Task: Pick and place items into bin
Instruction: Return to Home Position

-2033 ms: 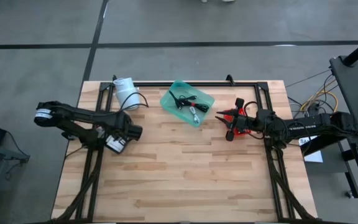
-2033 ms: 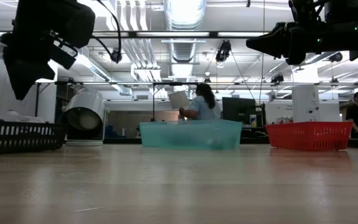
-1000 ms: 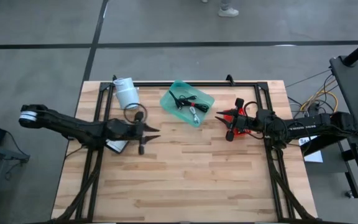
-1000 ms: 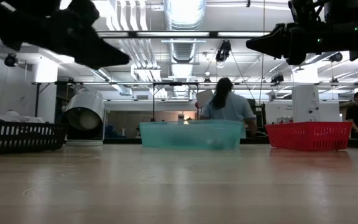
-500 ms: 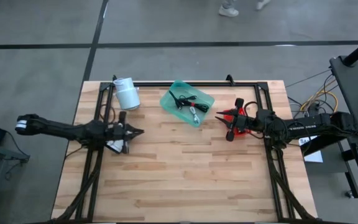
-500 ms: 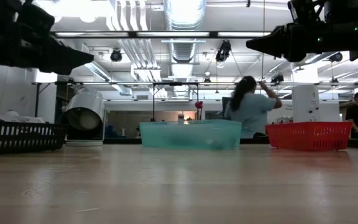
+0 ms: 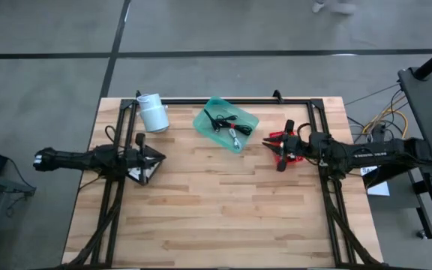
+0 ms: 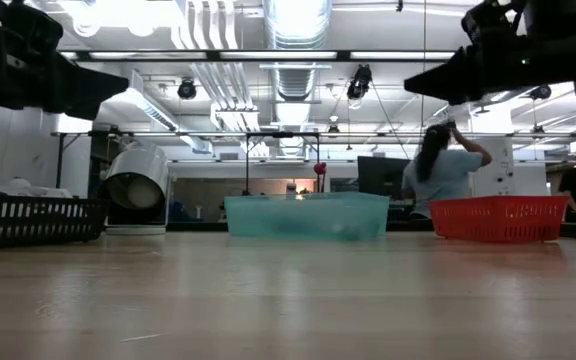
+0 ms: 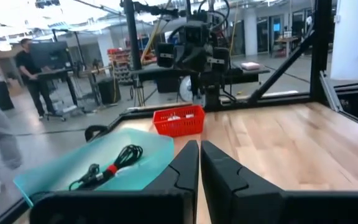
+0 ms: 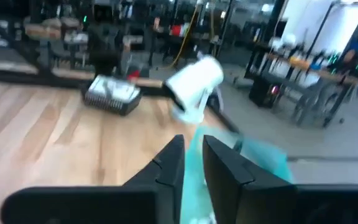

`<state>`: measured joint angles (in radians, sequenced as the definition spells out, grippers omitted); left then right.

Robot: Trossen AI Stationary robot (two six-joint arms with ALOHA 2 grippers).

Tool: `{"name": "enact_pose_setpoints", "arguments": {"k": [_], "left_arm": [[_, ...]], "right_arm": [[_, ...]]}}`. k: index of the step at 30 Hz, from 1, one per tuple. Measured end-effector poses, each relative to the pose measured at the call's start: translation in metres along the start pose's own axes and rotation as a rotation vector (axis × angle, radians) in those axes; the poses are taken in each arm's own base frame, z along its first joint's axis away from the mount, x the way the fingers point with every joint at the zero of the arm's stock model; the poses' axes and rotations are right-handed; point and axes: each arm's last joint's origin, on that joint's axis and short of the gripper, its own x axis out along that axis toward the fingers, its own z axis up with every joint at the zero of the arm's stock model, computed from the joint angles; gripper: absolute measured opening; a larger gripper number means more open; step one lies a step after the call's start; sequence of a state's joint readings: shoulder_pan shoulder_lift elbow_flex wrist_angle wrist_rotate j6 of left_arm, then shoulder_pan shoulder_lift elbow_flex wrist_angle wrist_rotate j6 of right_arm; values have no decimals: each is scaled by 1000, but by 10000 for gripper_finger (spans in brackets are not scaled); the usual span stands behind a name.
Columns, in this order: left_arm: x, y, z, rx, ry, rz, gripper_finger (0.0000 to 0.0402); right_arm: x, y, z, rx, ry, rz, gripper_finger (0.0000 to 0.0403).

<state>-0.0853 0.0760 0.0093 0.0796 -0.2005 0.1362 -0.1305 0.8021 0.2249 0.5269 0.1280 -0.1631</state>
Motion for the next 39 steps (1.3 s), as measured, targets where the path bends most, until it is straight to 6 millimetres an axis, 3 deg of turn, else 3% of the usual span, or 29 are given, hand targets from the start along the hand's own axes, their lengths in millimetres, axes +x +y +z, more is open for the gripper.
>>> {"name": "enact_pose_setpoints", "arguments": {"k": [4, 8, 17, 27, 39], "left_arm": [[-2, 0, -1, -25, 1, -1, 1], [-2, 0, -1, -21, -2, -1, 1], [0, 0, -4, 3, 34, 2, 1], [2, -1, -6, -93, 67, 2, 1], [6, -3, -14, -97, 147, -5, 1]], "right_arm": [[-16, 2, 0, 31, 17, 144, 14], [-32, 8, -5, 81, -51, 347, 9], [-58, 6, -21, 199, -189, 303, 8], [-73, 6, -34, 222, -110, 192, 8], [-68, 8, -45, 174, -8, 126, 8]]}}
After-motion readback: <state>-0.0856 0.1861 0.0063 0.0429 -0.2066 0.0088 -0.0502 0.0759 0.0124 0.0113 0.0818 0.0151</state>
